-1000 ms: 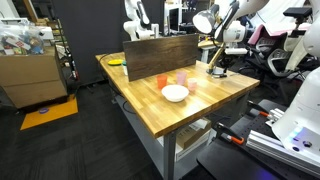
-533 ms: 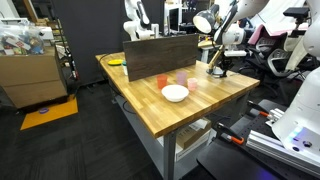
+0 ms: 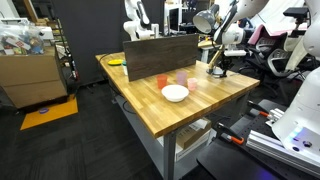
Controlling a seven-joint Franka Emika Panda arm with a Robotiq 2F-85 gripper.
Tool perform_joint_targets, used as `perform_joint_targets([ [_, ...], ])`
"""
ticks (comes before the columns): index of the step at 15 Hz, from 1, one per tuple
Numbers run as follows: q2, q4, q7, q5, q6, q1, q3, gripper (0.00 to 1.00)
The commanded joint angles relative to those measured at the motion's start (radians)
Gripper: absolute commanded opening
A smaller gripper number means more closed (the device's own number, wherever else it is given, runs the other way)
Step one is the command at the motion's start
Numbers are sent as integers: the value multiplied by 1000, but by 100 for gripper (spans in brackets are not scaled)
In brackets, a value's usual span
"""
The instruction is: Turn off the reading lamp
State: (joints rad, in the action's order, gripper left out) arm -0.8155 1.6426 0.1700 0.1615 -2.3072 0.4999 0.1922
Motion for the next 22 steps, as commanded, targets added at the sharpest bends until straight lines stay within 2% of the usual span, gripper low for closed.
perform_joint_targets([
  [1, 65, 63, 11, -12, -25, -1, 10, 0],
  [4, 163, 167, 11, -3, -72, -1, 24, 0],
  [12, 604, 586, 77, 30, -273, 5, 68, 0],
  [17, 876, 799, 276, -19, -285, -4, 169, 0],
  [18, 913, 838, 308, -61, -282, -4, 198, 0],
  [19, 940, 866, 338, -85, -262, -4, 221, 26],
  [20, 963, 893, 350, -119, -257, -3, 242, 28],
  [21, 921, 849, 304, -83, -247, -27, 241, 8],
  [22, 941, 877, 314, -104, -247, -25, 254, 15],
])
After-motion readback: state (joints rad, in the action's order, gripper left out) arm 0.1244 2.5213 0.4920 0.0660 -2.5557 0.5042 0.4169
